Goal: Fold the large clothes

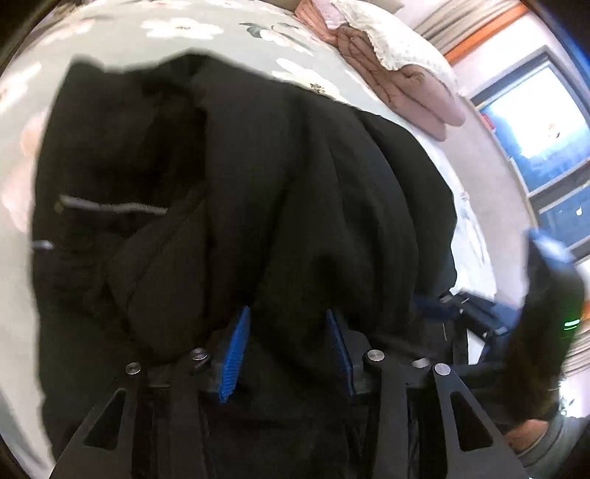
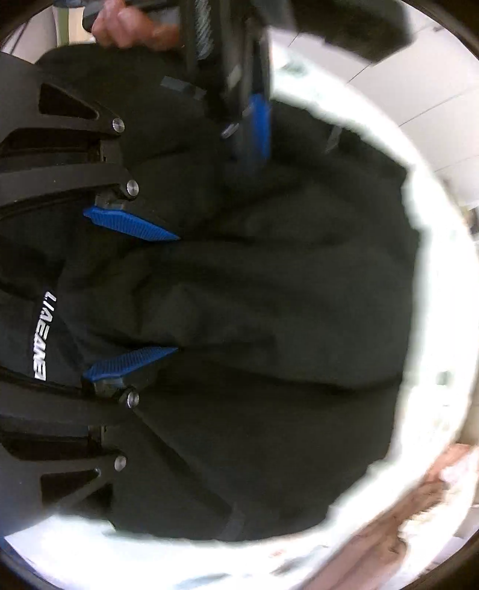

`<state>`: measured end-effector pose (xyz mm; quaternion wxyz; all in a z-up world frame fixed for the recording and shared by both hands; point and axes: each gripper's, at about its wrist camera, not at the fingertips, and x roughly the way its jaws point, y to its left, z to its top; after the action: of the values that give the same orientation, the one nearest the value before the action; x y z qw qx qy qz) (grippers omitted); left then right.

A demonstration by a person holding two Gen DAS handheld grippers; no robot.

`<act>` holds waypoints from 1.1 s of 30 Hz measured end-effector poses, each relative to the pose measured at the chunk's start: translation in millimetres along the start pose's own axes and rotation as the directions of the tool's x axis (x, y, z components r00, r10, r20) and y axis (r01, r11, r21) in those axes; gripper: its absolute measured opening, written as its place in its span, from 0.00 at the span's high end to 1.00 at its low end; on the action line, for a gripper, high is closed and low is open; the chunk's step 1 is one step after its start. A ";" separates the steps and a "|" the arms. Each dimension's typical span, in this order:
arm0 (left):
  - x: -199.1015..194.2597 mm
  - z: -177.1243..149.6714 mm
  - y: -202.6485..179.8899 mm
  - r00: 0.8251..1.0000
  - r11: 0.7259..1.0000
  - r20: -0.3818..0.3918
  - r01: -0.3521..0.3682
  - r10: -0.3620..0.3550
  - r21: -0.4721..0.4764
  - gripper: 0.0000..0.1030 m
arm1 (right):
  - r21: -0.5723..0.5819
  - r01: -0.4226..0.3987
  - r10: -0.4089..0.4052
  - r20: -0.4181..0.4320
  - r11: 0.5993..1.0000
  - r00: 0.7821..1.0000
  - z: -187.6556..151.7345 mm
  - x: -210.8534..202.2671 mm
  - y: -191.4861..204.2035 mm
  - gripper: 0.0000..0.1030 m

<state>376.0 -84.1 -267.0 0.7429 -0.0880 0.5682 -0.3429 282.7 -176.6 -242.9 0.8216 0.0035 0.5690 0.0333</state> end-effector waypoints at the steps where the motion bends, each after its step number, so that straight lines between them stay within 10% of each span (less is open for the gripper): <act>1: 1.4 -2.7 -0.2 1.000 1.000 0.017 0.005 -0.006 0.026 0.58 | 0.006 -0.003 0.003 0.020 1.000 1.000 -1.4 1.3 -0.8 0.38; 9: -7.4 -19.6 5.3 0.989 0.991 0.095 0.104 -0.112 0.080 0.58 | -0.006 0.056 -0.054 0.144 0.998 0.988 -20.7 2.4 12.9 0.33; 18: -56.1 -77.7 -22.1 0.976 0.959 0.218 -0.040 -0.023 0.281 0.57 | -0.049 0.193 -0.172 0.282 0.980 0.944 -62.6 -11.2 41.3 0.31; 26: -191.3 -225.1 -29.0 0.893 0.959 0.402 -0.264 0.202 0.105 0.56 | 0.051 0.216 -0.218 0.393 0.975 0.893 -169.5 -152.1 36.2 0.31; 33: -241.0 -321.6 25.2 0.863 0.907 0.284 -0.412 0.418 -0.084 0.44 | 0.235 0.211 -0.265 0.227 0.949 0.937 -257.0 -179.8 -51.4 0.24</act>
<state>66.6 164.9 -200.2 0.8746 -0.0215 0.4598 -0.1525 -18.1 -246.8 -167.7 0.8811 0.0242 0.4550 -0.1269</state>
